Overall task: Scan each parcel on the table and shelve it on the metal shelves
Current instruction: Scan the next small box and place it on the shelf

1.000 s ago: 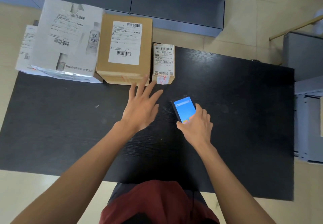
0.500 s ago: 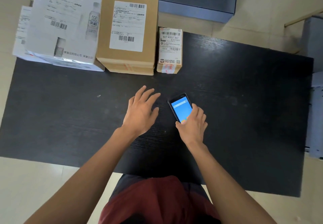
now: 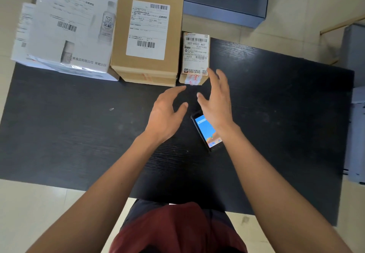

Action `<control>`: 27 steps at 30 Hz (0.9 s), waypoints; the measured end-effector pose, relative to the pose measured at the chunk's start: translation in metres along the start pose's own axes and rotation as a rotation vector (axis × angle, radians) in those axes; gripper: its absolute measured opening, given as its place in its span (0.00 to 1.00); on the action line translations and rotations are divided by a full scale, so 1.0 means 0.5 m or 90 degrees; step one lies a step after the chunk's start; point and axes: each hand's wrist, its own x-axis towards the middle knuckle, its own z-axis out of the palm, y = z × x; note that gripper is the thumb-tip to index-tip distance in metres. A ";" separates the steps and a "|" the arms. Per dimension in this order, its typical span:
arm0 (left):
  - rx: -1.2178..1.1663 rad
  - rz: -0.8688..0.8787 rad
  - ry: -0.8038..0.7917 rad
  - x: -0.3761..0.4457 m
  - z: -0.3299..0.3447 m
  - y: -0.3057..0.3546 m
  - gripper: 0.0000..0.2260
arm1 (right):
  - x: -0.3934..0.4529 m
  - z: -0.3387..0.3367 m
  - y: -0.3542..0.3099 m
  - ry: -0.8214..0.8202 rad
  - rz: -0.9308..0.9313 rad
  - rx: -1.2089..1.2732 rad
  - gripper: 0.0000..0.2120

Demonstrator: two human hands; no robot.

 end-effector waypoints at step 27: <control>-0.035 0.026 -0.101 -0.018 -0.055 0.041 0.16 | -0.117 -0.061 0.013 0.051 0.006 0.232 0.34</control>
